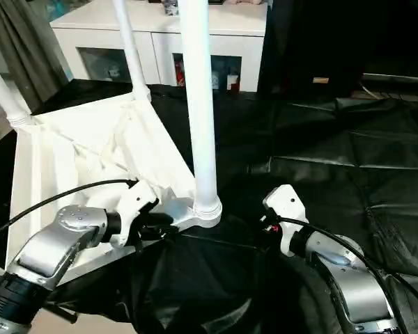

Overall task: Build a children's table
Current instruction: Move table base

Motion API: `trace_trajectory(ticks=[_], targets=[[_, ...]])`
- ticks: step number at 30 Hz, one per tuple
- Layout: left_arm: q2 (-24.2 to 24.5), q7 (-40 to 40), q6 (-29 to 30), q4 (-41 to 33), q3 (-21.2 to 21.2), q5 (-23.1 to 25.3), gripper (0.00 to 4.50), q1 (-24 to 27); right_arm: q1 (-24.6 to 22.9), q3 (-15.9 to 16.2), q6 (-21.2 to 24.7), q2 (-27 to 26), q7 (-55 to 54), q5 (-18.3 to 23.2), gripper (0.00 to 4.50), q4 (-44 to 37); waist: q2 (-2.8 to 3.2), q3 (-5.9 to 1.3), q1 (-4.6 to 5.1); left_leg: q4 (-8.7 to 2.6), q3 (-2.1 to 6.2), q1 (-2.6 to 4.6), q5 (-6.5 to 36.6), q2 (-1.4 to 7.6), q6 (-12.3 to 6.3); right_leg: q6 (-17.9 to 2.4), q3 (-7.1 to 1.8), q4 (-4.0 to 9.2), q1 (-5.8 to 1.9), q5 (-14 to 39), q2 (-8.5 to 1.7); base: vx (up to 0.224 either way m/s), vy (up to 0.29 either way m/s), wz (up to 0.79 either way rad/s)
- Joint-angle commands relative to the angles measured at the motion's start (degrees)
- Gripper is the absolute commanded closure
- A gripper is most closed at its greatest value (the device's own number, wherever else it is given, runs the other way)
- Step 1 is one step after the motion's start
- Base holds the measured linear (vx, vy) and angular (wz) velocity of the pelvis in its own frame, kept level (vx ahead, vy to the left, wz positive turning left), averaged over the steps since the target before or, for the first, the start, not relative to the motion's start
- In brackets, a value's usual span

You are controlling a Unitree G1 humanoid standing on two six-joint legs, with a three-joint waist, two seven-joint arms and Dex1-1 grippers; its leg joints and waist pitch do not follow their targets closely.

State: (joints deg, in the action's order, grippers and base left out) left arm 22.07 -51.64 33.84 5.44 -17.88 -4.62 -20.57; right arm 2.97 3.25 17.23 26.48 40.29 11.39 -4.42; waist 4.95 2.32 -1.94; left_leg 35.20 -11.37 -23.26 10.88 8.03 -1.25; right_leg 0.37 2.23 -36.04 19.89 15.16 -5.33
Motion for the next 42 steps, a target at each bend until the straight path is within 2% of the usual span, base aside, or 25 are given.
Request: trace_trajectory(ticks=[1, 5, 6, 7, 10, 11, 13, 14, 15, 16, 17, 19, 20, 21, 24, 25, 28, 29, 30, 31, 33, 36, 37, 39, 42], targets=[[0.65, 0.06, -0.18, 0.92, -0.28, 0.52, 3.63, -0.75, 0.45, 0.54, -0.52, -0.16, 0.23, 0.0, 0.8, -0.8, -0.67, -2.59, -0.03, -5.73, 3.17, 1.92, 15.27, 5.27, -0.45, -12.48, -2.25, 4.86, -0.41, 3.17, -4.05, 0.0, 0.0, 0.0], [1.1, -0.66, -0.87, 2.0, -0.99, 0.66, 3.97, -1.29, 0.91, 0.6, -0.57, -0.01, 0.86, 0.42, 0.8, -0.79, -0.59, -2.52, 0.01, -5.81, 3.17, 1.95, 15.83, 5.28, -0.2, -12.3, -2.27, 4.96, -0.35, 3.99, -4.03, 0.0, 0.0, 0.0], [1.11, -0.99, -1.18, 2.3, -1.08, 0.56, 3.97, -1.46, 1.03, 0.61, 0.18, 0.2, 2.37, 1.72, 0.8, -0.97, -0.59, -2.52, 0.01, -5.81, 3.17, 1.95, 15.83, 5.28, -0.2, -12.3, -2.27, 4.96, -0.35, 3.99, -4.03, 0.0, 0.0, 0.0], [1.12, -1.38, -1.65, 2.58, -1.21, 0.48, 4.18, -1.64, 1.08, 0.63, 0.87, 0.5, 3.83, 2.9, 0.62, -1.18, -0.68, -2.52, 0.01, -5.79, 3.17, 1.94, 16.25, 5.27, -0.3, -12.29, -2.29, 5.0, -0.37, 4.42, -4.07, 0.0, 0.0, 0.0], [0.95, -3.08, -4.32, 3.51, -1.38, -0.09, 4.25, -1.85, 1.39, 0.3, 1.6, 1.21, 6.72, 5.02, 0.45, -0.75, -0.62, -2.44, -0.03, -5.9, 3.23, 1.97, 17.06, 5.39, -0.24, -12.21, -2.33, 5.14, -0.35, 5.97, -4.13, 0.0, 0.0, 0.0], [0.92, -3.98, -5.85, 3.97, -1.52, -0.27, 4.27, -1.9, 1.65, 0.41, 1.52, 1.63, 7.78, 5.34, 0.45, -0.53, -1.1, -2.44, 0.02, -5.9, 3.15, 1.98, 17.05, 5.41, -0.27, -12.22, -2.35, 5.24, -0.33, 5.99, -4.12, 0.0, 0.0, 0.0], [1.37, -6.19, -8.9, 4.93, -2.49, -0.12, 4.46, -1.92, 2.28, 0.78, 1.16, 2.34, 9.52, 5.61, 0.1, -0.15, -1.21, -2.44, -0.07, -5.79, 3.07, 1.93, 16.03, 5.36, -0.7, -12.12, -2.41, 5.27, -0.29, 6.4, -4.23, 0.0, 0.0, 0.0], [1.69, -7.01, -10.28, 5.6, -3.19, 0.34, 4.5, -2.15, 2.69, 0.95, 0.95, 2.6, 10.19, 5.62, 0.04, 0.12, -1.41, -2.39, -0.14, -5.74, 3.07, 1.89, 15.77, 5.33, -0.93, -12.1, -2.42, 5.31, -0.29, 6.55, -4.27, 0.0, 0.0, 0.0], [1.74, -7.1, -10.45, 5.7, -3.29, 0.41, 4.5, -2.19, 2.74, 0.97, 0.93, 2.62, 10.26, 5.62, 0.04, 0.15, -1.15, -2.46, -0.24, -5.75, 3.02, 1.98, 15.08, 5.42, -0.98, -12.1, -2.45, 5.2, -0.26, 6.17, -4.29, 0.0, 0.0, 0.0], [2.09, -7.96, -11.74, 6.34, -4.07, 0.85, 4.5, -2.45, 3.2, 1.16, 0.57, 2.73, 10.56, 5.37, 0.04, 0.53, -1.15, -2.46, -0.32, -5.69, 3.0, 2.02, 14.9, 5.4, -1.15, -12.17, -2.44, 5.26, -0.19, 5.98, -4.3, 0.0, 0.0, 0.0], [2.42, -9.14, -13.46, 7.03, -4.91, 1.28, 4.5, -2.76, 3.84, 1.45, -0.24, 2.78, 10.55, 4.62, 0.02, 1.22, -1.58, -2.41, -0.46, -5.66, 2.89, 2.0, 14.37, 5.4, -1.43, -12.19, -2.45, 5.26, -0.15, 5.95, -4.26, 0.0, 0.0, 0.0], [2.56, -10.5, -15.38, 7.58, -5.55, 1.44, 4.5, -2.96, 4.41, 1.85, -1.76, 2.78, 9.68, 3.03, 0.02, 2.13, -1.37, -2.42, -0.77, -5.69, 2.95, 1.94, 13.7, 5.46, -1.38, -12.14, -2.38, 5.23, -0.08, 6.43, -4.39, 0.0, 0.0, 0.0], [2.78, -13.08, -18.55, 8.28, -7.02, 1.87, 4.5, -3.5, 4.92, 2.62, -3.24, 2.89, 9.53, 1.63, 0.02, 2.78, -1.3, -2.4, -0.95, -5.75, 2.92, 2.08, 13.97, 5.49, -1.03, -12.01, -2.39, 5.27, -0.01, 6.93, -4.36, 0.0, 0.0, 0.0], [2.78, -13.08, -18.55, 8.28, -7.02, 1.87, 4.5, -3.5, 4.92, 2.62, -3.24, 2.89, 9.53, 1.63, 0.02, 2.78, -1.23, -2.46, -1.15, -5.79, 2.87, 2.24, 14.01, 5.57, -0.69, -11.86, -2.43, 5.19, 0.02, 6.83, -4.31, 0.0, 0.0, 0.0], [2.73, -15.99, -24.15, 10.25, -9.2, 3.06, 4.5, -4.82, 4.39, 3.2, -3.33, 3.2, 11.32, 2.29, 0.02, 1.44, -1.16, -2.68, -1.66, -5.75, 2.82, 2.27, 12.71, 5.59, -1.12, -12.05, -2.35, 4.8, -0.11, 2.71, -4.2, 0.0, 0.0, 0.0], [2.22, -16.76, -25.48, 11.21, -9.33, 2.78, 4.5, -5.35, 3.94, 3.51, -3.25, 3.43, 12.1, 2.56, 0.02, 0.73, -0.61, -2.82, -1.92, -5.68, 2.89, 2.22, 11.74, 5.61, -1.38, -12.06, -2.25, 4.46, -0.22, 0.63, -4.21, 0.0, 0.0, 0.0], [1.36, -16.93, -26.26, 13.27, -9.09, 2.82, 4.5, -6.51, 3.08, 3.97, -3.27, 3.75, 12.93, 2.84, 0.02, -0.26, -0.98, -3.01, -2.31, -5.49, 2.73, 2.29, 10.62, 5.67, -2.03, -12.5, -2.18, 4.17, -0.3, -3.06, -4.26, 0.0, 0.0, 0.0], [0.98, -15.69, -27.48, 15.94, -8.98, 4.15, 4.5, -7.73, 2.6, 4.14, -3.74, 3.81, 12.96, 2.71, 0.02, -0.48, -0.22, -3.02, -2.67, -5.37, 2.71, 2.32, 10.37, 5.6, -2.27, -12.48, -2.2, 4.13, -0.2, -3.58, -4.32, 0.0, 0.0, 0.0], [0.95, -15.61, -27.37, 16.65, -8.86, 4.29, 4.5, -7.97, 2.51, 4.13, -3.91, 3.77, 12.86, 2.61, 0.02, -0.45, -0.73, -2.97, -2.57, -5.39, 2.63, 2.31, 10.97, 5.62, -2.15, -12.65, -2.22, 4.27, -0.27, -3.65, -4.35, 0.0, 0.0, 0.0], [1.02, -15.47, -27.09, 17.58, -8.75, 4.55, 4.5, -8.26, 2.37, 4.09, -4.15, 3.74, 12.74, 2.47, 0.02, -0.37, -0.37, -2.85, -2.64, -5.52, 2.74, 2.2, 11.93, 5.67, -1.79, -12.76, -2.24, 4.32, -0.37, -2.41, -4.59, 0.0, 0.0, 0.0], [1.13, -15.2, -27.14, 18.46, -8.61, 4.86, 4.5, -8.45, 2.23, 4.05, -4.37, 3.71, 12.63, 2.35, 0.02, -0.29, -0.74, -2.74, -2.43, -5.71, 2.8, 2.1, 13.54, 5.65, -1.19, -12.81, -2.21, 4.55, -0.49, -0.19, -4.59, 0.0, 0.0, 0.0], [0.96, -13.83, -29.56, 21.77, -7.8, 5.25, 4.5, -9.26, 1.9, 3.84, -4.69, 3.71, 12.43, 2.12, 0.02, -0.28, -0.8, -2.57, -2.3, -5.81, 2.77, 2.27, 15.41, 5.63, -0.63, -12.68, -2.36, 4.99, -0.4, 3.1, -4.66, 0.0, 0.0, 0.0], [0.89, -13.87, -29.72, 22.11, -7.5, 4.94, 4.22, -9.36, 1.85, 3.78, -4.74, 3.7, 12.34, 2.04, 0.01, -0.31, -0.8, -2.4, -2.27, -5.98, 2.77, 2.34, 16.32, 5.68, -0.24, -12.51, -2.41, 5.19, -0.26, 5.45, -4.64, 0.0, 0.0, 0.0], [0.7, -14.28, -29.27, 22.26, -6.8, 4.05, 3.93, -9.42, 1.81, 3.69, -5.02, 3.65, 12.05, 1.8, 0.0, -0.26, -0.85, -2.19, -2.24, -6.11, 2.77, 2.4, 17.24, 5.75, 0.36, -12.38, -2.51, 5.43, -0.1, 7.82, -4.75, 0.0, 0.0, 0.0], [0.08, -15.63, -29.06, 23.67, -5.51, 2.94, 3.83, -9.95, 1.96, 3.58, -5.85, 3.51, 11.22, 1.27, 0.0, 0.27, -0.7, -2.25, -2.09, -6.24, 2.82, 2.41, 17.32, 5.74, 0.88, -12.27, -2.51, 5.51, -0.02, 8.57, -4.67, 0.0, 0.0, 0.0]])
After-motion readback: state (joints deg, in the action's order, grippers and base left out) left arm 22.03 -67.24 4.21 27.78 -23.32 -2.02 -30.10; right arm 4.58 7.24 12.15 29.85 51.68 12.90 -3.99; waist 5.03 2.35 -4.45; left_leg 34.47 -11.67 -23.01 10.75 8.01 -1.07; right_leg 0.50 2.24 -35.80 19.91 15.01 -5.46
